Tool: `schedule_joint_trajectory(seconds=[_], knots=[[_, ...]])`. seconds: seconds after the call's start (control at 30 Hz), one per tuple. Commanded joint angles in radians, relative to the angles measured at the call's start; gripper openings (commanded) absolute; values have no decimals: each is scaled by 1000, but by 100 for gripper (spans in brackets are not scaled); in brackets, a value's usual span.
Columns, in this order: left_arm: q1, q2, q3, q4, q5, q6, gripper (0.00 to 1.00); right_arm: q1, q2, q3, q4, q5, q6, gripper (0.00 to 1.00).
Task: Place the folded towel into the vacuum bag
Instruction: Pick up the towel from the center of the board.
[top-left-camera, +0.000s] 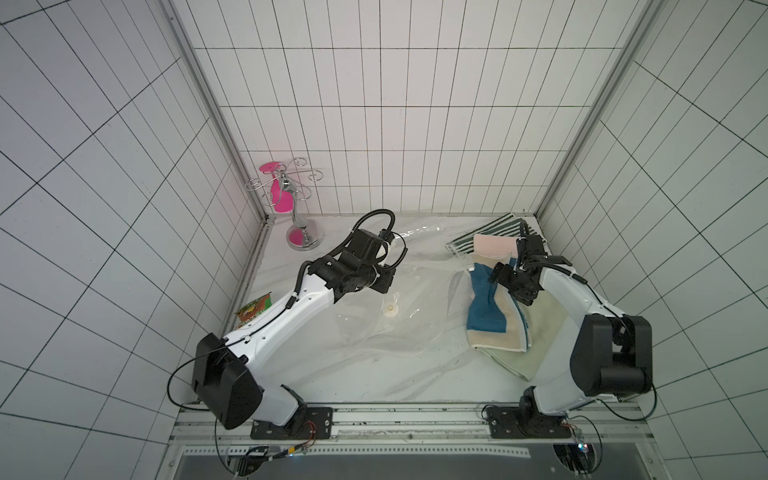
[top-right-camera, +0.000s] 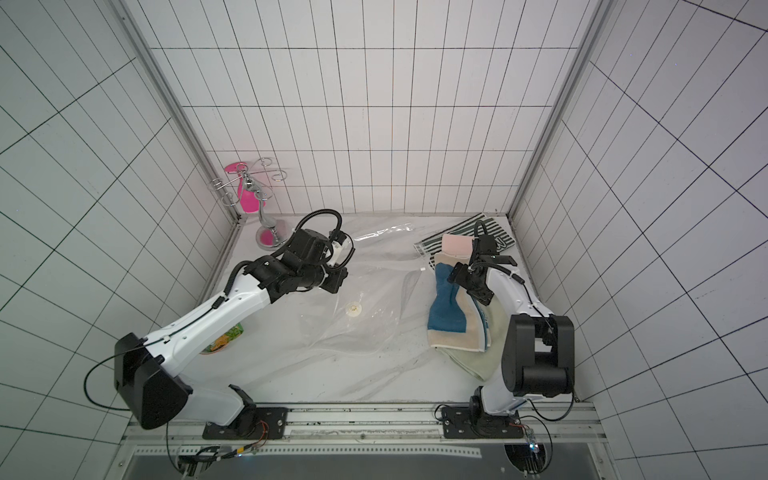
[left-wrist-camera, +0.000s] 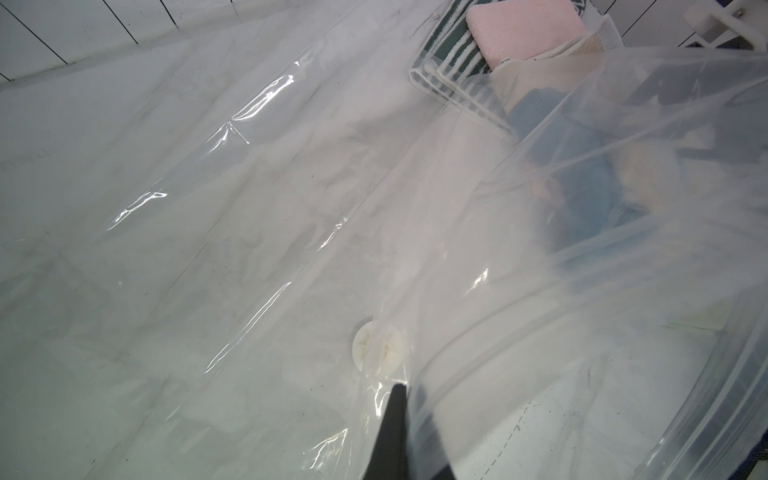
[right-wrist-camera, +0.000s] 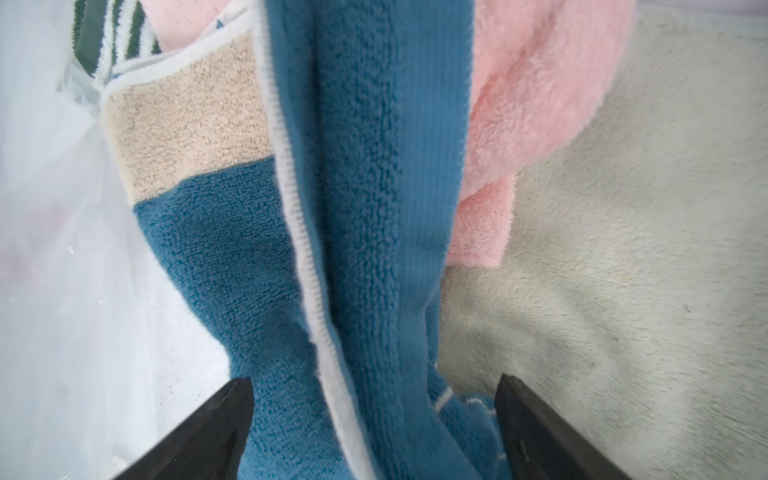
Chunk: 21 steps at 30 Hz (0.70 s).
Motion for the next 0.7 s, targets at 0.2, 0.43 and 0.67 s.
schedule_joint_trajectory(seconds=[0.2,0.43,0.67], knots=[[16,-12,-21,0,35,18,0,-18,-67,2,-66,19,-45,99],[21,-21,-34,16,61,16,0,-30,-89,-21,-76,36,-67,99],[22,-20,-41,26,63,21,0,-23,-15,-52,-76,29,-81,92]])
